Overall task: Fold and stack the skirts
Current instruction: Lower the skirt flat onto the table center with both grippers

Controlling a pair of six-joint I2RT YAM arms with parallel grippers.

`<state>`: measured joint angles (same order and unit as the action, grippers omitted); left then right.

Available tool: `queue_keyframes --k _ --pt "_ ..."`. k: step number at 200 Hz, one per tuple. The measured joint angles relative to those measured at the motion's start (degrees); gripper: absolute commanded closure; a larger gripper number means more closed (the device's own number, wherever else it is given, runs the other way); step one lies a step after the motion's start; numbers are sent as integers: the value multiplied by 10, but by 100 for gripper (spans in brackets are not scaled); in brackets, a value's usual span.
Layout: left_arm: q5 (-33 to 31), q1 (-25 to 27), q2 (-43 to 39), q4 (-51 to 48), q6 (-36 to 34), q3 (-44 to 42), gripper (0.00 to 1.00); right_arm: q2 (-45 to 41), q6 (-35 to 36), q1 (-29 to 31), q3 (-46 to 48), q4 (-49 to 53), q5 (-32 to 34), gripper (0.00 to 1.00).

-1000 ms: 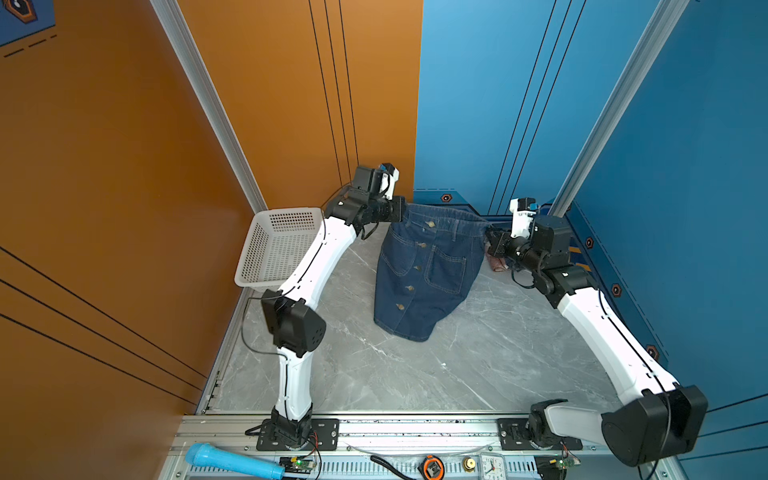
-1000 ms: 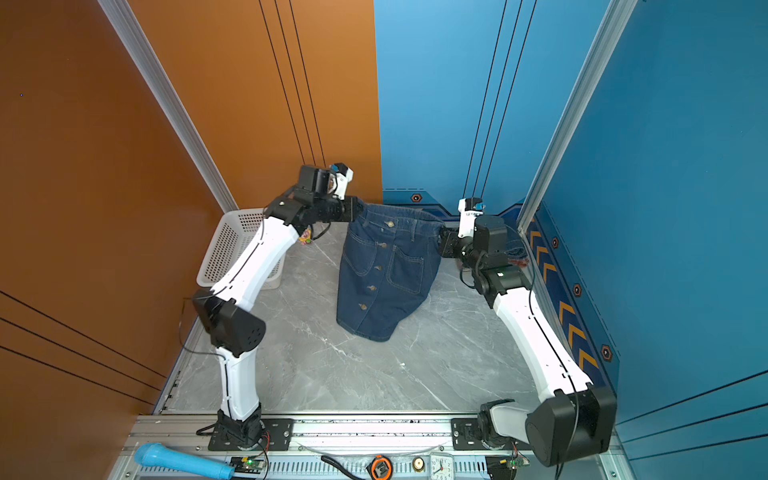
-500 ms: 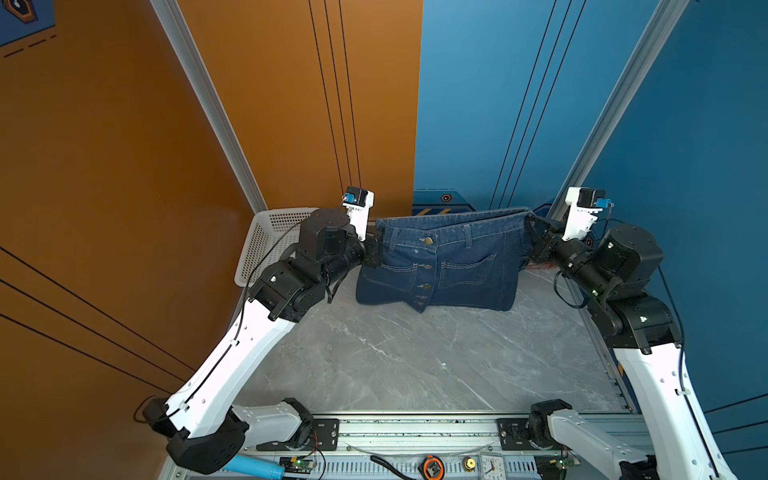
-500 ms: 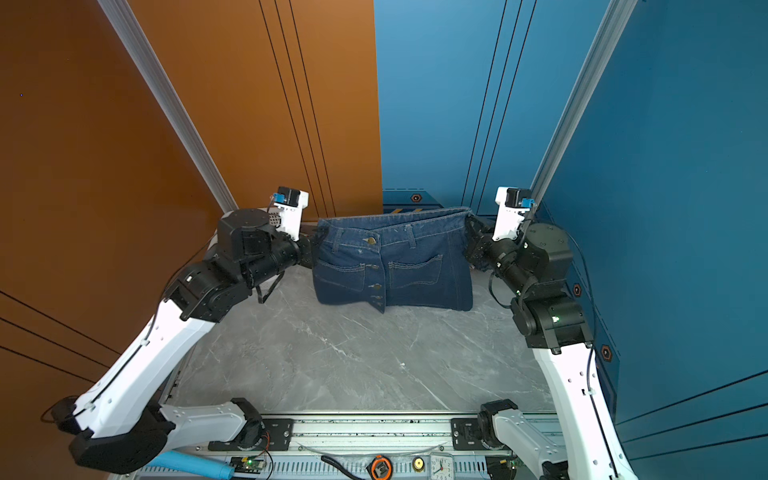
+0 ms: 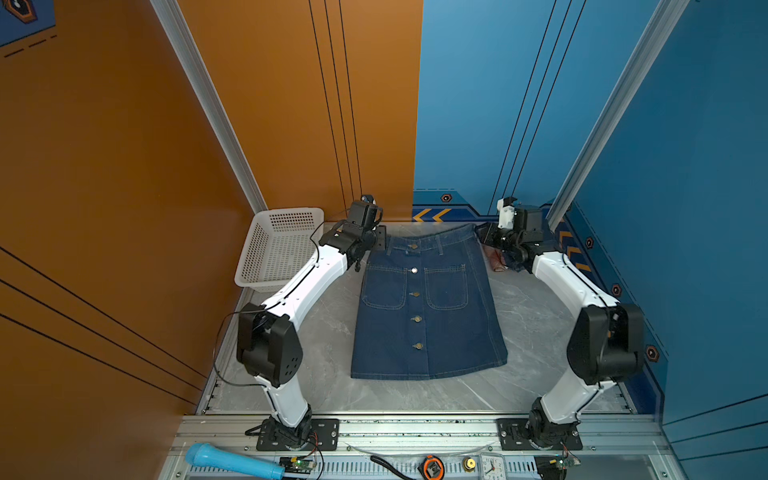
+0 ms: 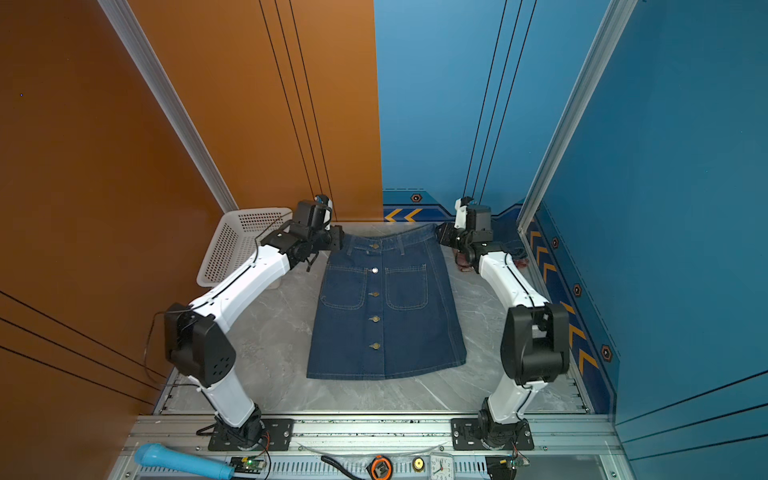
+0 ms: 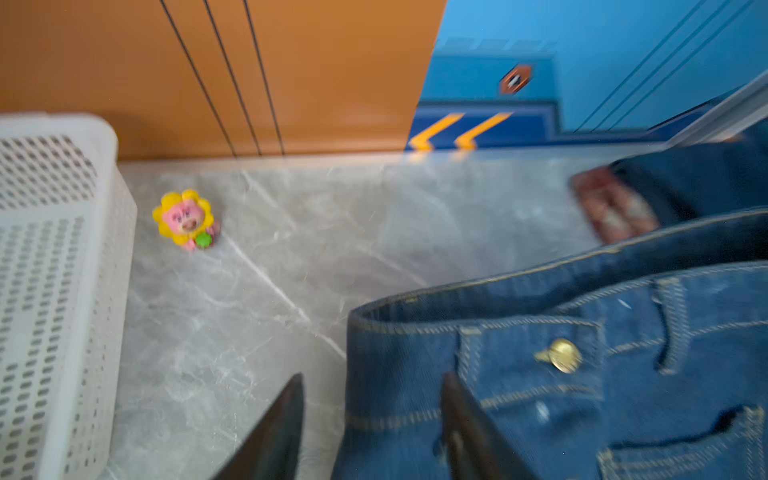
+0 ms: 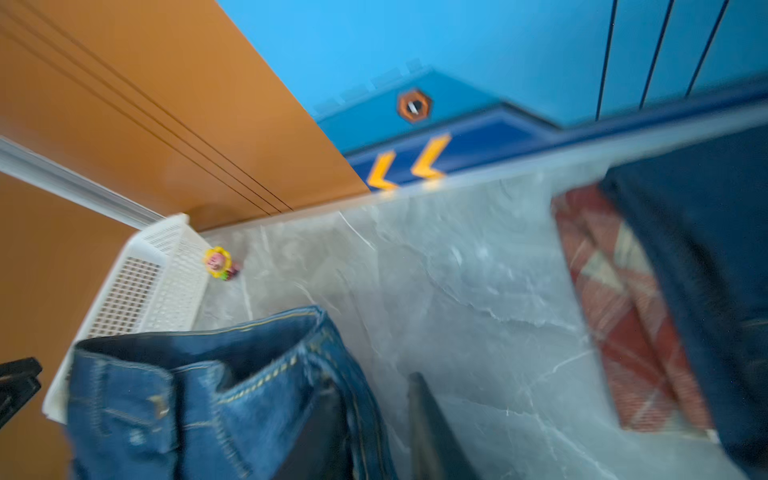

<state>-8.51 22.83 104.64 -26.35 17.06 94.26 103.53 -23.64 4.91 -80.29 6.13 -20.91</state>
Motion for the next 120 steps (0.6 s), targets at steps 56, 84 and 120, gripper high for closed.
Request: queue_keyframes --k 56,84,120 --pt "-1 -17 78 -37 8 26 16 43 21 35 -12 80 90 13" --pt "-1 -14 73 -35 8 29 16 26 41 47 -13 89 109 17" --pt "-1 -12 73 -36 10 10 15 57 59 47 -24 113 122 27"
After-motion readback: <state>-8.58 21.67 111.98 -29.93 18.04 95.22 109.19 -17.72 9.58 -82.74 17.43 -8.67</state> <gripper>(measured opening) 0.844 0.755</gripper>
